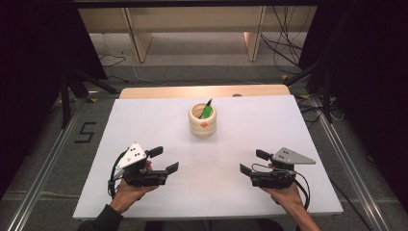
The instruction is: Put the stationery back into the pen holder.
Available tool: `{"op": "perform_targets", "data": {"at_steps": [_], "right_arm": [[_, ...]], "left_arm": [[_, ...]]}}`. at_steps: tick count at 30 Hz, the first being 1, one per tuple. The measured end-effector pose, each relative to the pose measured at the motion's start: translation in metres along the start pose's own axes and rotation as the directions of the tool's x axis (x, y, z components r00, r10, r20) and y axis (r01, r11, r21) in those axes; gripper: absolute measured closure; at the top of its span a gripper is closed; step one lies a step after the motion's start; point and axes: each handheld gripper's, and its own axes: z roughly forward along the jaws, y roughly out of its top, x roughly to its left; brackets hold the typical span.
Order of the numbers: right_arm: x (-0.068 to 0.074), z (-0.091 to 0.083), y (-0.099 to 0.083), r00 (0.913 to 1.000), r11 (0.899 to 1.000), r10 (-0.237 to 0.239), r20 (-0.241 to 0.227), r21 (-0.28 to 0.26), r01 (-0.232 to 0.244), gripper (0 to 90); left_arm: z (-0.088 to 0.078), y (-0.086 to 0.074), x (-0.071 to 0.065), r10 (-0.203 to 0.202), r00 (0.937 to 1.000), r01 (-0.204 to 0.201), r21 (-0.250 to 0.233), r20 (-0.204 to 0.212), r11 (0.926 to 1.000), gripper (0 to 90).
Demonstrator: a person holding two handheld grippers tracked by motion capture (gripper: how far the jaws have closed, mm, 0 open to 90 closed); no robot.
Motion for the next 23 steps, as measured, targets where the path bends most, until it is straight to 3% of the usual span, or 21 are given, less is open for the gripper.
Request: {"op": "perform_targets", "data": {"at_steps": [23], "right_arm": [[-0.0014, -0.0046, -0.0026, 0.9999, 1.000, -0.002, 0.015, -0.014, 0.002, 16.5]], "left_arm": [[0.0004, -0.0008, -0.0013, 0.007, 1.0000, -0.007, 0.004, -0.001, 1.0000, 17.9]]}}
